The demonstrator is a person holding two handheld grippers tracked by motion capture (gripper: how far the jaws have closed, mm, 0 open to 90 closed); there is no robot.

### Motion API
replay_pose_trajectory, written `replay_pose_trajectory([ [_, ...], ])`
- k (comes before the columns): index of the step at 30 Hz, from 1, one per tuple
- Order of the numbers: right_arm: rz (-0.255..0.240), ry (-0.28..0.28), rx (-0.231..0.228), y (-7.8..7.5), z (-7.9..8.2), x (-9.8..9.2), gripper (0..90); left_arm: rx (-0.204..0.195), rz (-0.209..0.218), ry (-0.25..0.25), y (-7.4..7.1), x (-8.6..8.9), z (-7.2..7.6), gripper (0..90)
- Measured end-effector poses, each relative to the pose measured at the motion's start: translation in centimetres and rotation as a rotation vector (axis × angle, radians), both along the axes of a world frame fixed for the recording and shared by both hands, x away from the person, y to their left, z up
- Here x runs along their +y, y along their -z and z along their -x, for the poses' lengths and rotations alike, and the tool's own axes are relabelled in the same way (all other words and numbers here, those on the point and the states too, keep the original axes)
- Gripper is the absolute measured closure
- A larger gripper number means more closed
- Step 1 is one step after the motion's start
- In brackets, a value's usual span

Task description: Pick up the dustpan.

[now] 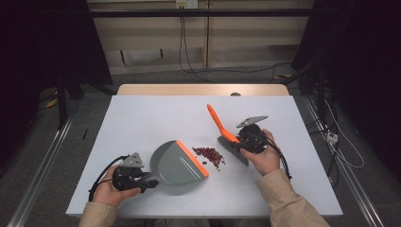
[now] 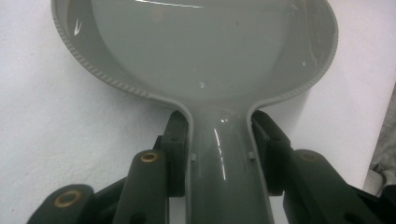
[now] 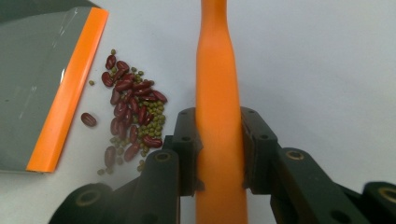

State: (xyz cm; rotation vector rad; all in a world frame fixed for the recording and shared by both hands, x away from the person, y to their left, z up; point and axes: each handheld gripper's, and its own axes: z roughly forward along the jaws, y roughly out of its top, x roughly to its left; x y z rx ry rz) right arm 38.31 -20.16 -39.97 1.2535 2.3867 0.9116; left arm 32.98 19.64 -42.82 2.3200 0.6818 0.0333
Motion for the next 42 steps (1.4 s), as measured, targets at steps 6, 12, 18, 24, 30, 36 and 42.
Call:
replay_pose_trajectory([
  [6,0.01,-0.016,-0.001,0.0,0.1,0.9,71.1,0.007,0.002,0.015,0.0,-0.3,0.0,63.1],
  [12,0.014,-0.024,-0.005,0.0,0.3,1.6,71.1,0.01,-0.002,0.017,0.0,-0.5,-0.1,63.0],
  [18,0.017,-0.035,-0.007,0.1,0.5,2.1,71.0,0.01,0.002,0.018,0.0,-0.7,-0.1,63.0],
  [24,0.009,-0.042,-0.003,0.1,0.6,2.5,70.8,0.013,0.005,0.015,0.1,-0.9,-0.1,63.1],
  [30,0.011,-0.052,-0.006,0.1,0.8,3.1,70.7,0.017,0.006,0.018,0.1,-0.9,-0.2,63.0],
  [36,0.007,-0.06,-0.008,0.2,1.0,4.0,70.5,0.019,0.011,0.017,0.1,-0.9,-0.3,63.0],
  [42,-0.014,-0.08,0.005,0.2,1.0,4.9,70.2,0.022,0.008,0.024,0.2,-1.1,-0.4,63.0],
])
